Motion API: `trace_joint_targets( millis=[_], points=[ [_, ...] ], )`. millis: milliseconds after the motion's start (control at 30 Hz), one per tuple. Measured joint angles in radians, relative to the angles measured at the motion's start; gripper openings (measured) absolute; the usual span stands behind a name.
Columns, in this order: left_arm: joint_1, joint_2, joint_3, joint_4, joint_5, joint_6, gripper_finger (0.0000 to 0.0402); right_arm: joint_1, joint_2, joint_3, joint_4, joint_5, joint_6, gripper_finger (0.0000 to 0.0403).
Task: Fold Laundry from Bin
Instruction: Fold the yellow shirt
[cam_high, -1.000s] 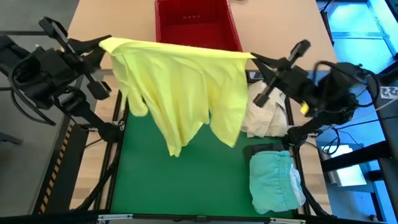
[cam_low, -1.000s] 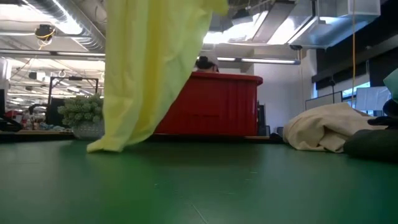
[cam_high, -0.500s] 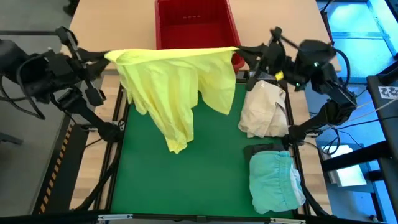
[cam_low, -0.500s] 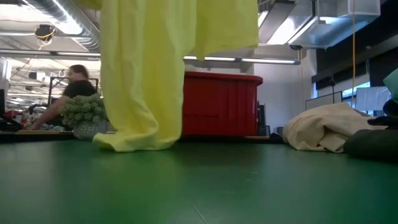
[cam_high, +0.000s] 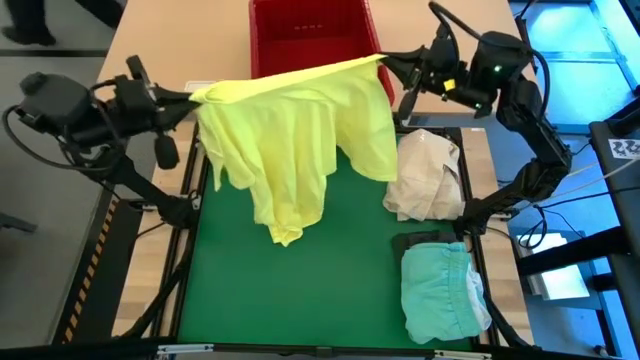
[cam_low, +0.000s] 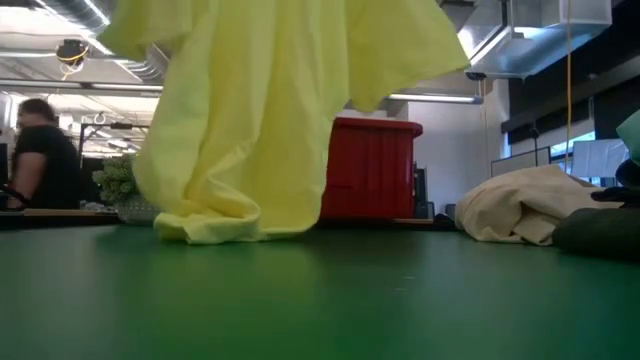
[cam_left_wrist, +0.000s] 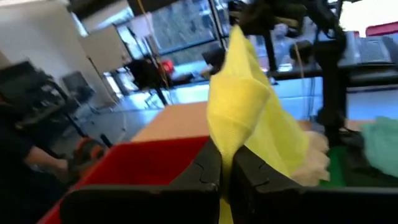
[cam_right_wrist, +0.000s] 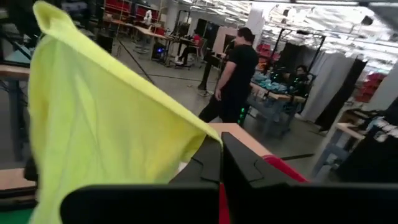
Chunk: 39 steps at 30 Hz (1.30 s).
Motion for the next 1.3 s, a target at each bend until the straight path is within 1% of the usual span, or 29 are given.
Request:
trace_joint_targets(
  millis=[67, 133, 233, 300, 400, 467, 533, 633, 733, 800, 867, 933, 1000, 1067, 1133, 1200, 1233, 1300],
  points=[
    [0.016, 0.009, -0.001, -0.009, 0.072, -0.040, 0.0002, 0.000, 0.000, 0.000, -0.007, -0.044, 0.021, 0.0001],
    [0.015, 0.018, -0.002, -0.012, 0.166, -0.068, 0.0002, 0.012, -0.007, 0.000, -0.022, -0.095, 0.032, 0.0001],
    [-0.018, 0.055, -0.010, -0.037, 0.320, -0.146, 0.0002, 0.095, -0.031, 0.000, -0.058, -0.151, 0.046, 0.0001],
    [-0.062, 0.087, -0.024, -0.078, 0.358, -0.210, 0.0002, 0.177, -0.052, 0.001, -0.107, -0.147, 0.046, 0.0000],
    [-0.135, 0.146, -0.055, -0.195, 0.361, -0.284, 0.0002, 0.332, -0.071, 0.001, -0.220, -0.098, 0.070, 0.0000],
    [-0.184, 0.188, -0.085, -0.256, 0.360, -0.352, 0.0002, 0.442, -0.074, -0.005, -0.301, -0.033, 0.104, 0.0000],
    [-0.239, 0.236, -0.119, -0.290, 0.393, -0.414, 0.0002, 0.562, -0.074, -0.031, -0.367, 0.049, 0.152, 0.0000],
    [-0.341, 0.312, -0.181, -0.290, 0.442, -0.479, 0.0002, 0.732, -0.074, -0.116, -0.424, 0.163, 0.258, 0.0000],
    [-0.446, 0.390, -0.238, -0.275, 0.464, -0.571, 0.0002, 0.877, -0.074, -0.281, -0.435, 0.218, 0.382, 0.0000],
    [-0.507, 0.443, -0.278, -0.266, 0.468, -0.660, 0.0002, 0.949, -0.071, -0.430, -0.370, 0.222, 0.465, 0.0000],
    [-0.558, 0.493, -0.321, -0.215, 0.495, -0.733, 0.0002, 1.004, -0.069, -0.589, -0.245, 0.188, 0.532, 0.0000],
    [-0.600, 0.537, -0.358, -0.138, 0.545, -0.790, 0.0002, 1.042, -0.065, -0.737, -0.046, 0.104, 0.563, 0.0000],
    [-0.630, 0.572, -0.383, -0.022, 0.616, -0.840, 0.0002, 1.070, -0.054, -0.861, 0.160, 0.019, 0.568, 0.0000],
    [-0.649, 0.605, -0.390, 0.092, 0.672, -0.869, 0.0002, 1.095, -0.035, -0.948, 0.324, -0.023, 0.580, 0.0000],
    [-0.666, 0.629, -0.390, 0.189, 0.698, -0.871, 0.0002, 1.113, -0.021, -0.984, 0.431, -0.029, 0.596, 0.0000],
    [-0.675, 0.633, -0.392, 0.262, 0.713, -0.853, 0.0002, 1.127, -0.012, -0.985, 0.500, -0.033, 0.592, 0.0000],
    [-0.676, 0.632, -0.386, 0.284, 0.715, -0.836, 0.0002, 1.132, -0.011, -0.976, 0.525, -0.033, 0.572, 0.0000],
    [-0.682, 0.631, -0.340, 0.274, 0.695, -0.782, 0.0002, 1.141, -0.011, -0.938, 0.568, -0.055, 0.505, 0.0000]
  ],
)
